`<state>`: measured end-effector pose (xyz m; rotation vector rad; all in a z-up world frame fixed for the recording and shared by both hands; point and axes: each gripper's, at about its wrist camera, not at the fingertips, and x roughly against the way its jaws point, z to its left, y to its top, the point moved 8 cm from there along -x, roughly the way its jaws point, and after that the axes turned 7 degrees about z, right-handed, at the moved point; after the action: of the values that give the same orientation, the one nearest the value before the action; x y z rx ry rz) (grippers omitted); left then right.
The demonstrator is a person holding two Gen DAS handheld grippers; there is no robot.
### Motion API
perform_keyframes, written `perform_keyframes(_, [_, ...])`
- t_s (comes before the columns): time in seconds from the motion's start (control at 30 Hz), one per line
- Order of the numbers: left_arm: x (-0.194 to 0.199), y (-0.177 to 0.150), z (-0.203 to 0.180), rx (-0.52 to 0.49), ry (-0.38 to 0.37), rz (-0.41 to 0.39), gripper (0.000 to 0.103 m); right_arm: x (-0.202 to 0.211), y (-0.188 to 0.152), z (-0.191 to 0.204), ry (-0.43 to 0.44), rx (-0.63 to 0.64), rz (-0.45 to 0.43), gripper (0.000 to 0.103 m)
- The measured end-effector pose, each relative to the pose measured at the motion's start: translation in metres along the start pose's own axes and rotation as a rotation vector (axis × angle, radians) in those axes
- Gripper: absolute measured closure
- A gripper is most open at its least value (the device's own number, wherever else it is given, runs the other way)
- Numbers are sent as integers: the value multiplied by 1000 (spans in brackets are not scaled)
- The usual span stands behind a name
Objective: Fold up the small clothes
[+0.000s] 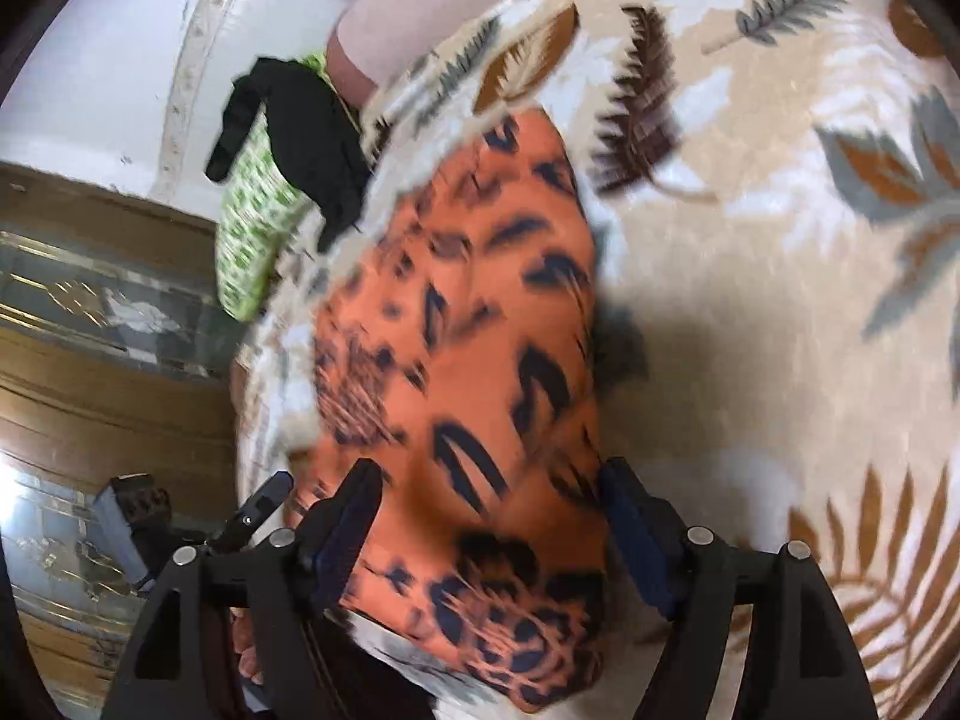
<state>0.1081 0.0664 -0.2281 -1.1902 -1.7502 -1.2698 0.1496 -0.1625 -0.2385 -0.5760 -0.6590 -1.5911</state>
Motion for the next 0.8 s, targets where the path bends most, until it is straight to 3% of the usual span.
perform_keyframes(0.07, [17, 2, -3, 12, -11, -28, 81, -3, -6, -3, -5, -1, 3, 26])
perform_keyframes(0.17, [36, 5, -14, -49, 20, -64, 82, 7, -10, 13, -13, 40, -20, 26])
perform_keyframes(0.23, [43, 6, -15, -44, 2, -66, 71, 8, -11, 15, -59, 63, -16, 26])
perform_keyframes(0.3, [50, 5, -15, -40, -3, -77, 57, 10, -13, 12, -45, 50, -16, 26])
perform_keyframes(0.4, [55, 15, -19, -57, 8, -96, 49, 17, -11, 11, -24, 40, -40, 26])
perform_keyframes(0.53, [45, 42, -18, -63, 61, -96, 48, 23, 4, 11, -28, 49, -50, 26])
perform_keyframes(0.8, [24, 79, -23, -76, 85, -76, 48, 28, 46, 9, -26, 66, -50, 26])
